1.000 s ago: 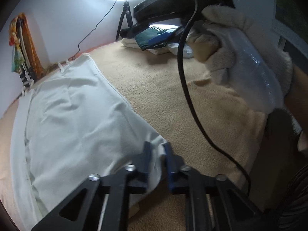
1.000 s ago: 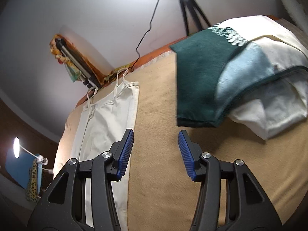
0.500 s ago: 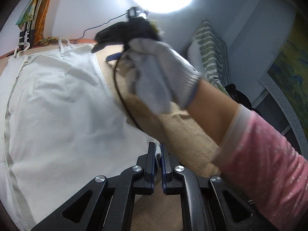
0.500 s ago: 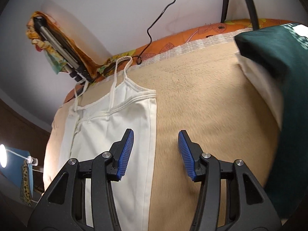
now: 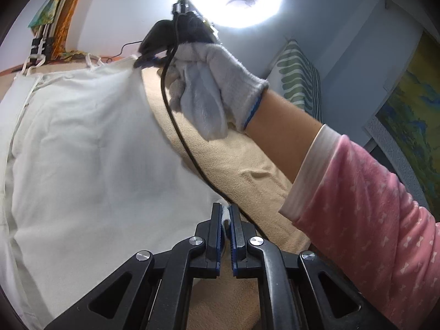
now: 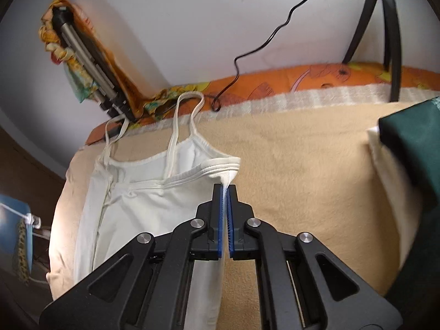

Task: Fold small clothes
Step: 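Fold that side edge over toward the middle with both grippers, then release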

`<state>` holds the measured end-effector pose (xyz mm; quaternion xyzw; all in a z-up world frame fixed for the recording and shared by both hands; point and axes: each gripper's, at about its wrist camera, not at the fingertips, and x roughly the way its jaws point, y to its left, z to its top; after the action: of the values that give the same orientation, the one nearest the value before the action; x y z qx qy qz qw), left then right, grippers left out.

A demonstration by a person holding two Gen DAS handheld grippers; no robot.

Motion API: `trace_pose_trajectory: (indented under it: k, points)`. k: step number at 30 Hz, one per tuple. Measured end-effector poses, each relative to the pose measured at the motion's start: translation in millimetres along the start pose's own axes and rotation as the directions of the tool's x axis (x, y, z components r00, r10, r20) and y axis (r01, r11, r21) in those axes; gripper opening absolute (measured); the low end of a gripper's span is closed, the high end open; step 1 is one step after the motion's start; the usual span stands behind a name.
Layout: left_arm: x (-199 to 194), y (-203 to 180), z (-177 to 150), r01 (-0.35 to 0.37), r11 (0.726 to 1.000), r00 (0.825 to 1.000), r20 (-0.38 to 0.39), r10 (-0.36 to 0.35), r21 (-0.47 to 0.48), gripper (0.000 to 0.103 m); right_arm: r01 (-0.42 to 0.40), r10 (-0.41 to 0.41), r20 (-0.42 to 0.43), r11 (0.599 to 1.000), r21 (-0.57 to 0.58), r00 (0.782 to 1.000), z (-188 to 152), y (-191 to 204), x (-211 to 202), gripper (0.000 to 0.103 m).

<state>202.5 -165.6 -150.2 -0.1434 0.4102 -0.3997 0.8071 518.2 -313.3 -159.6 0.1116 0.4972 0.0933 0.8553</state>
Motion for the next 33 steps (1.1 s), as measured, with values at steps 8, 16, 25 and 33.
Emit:
trace_pose_trajectory:
  k: [8,16,25,33]
  points:
    - [-17,15,-3,0.022,0.997,0.999,0.026,-0.020,-0.070,0.002,0.136,-0.141,-0.061,0.987,-0.081,0.988,-3,25,12,0.004]
    - [-43,43,-13,0.016,0.988,0.998,0.055,-0.008,-0.154,0.002,0.175,-0.186,-0.057,0.972,-0.156,0.981,10,71,2,0.004]
    - [-77,70,-30,-0.010,0.977,0.995,0.095,0.031,-0.212,0.002,0.152,-0.176,-0.078,0.957,-0.246,0.981,8,140,20,0.004]
    - [-88,78,-34,-0.001,0.966,0.998,0.059,0.017,-0.259,0.020,0.135,-0.184,-0.137,0.942,-0.306,0.973,-13,181,65,0.004]
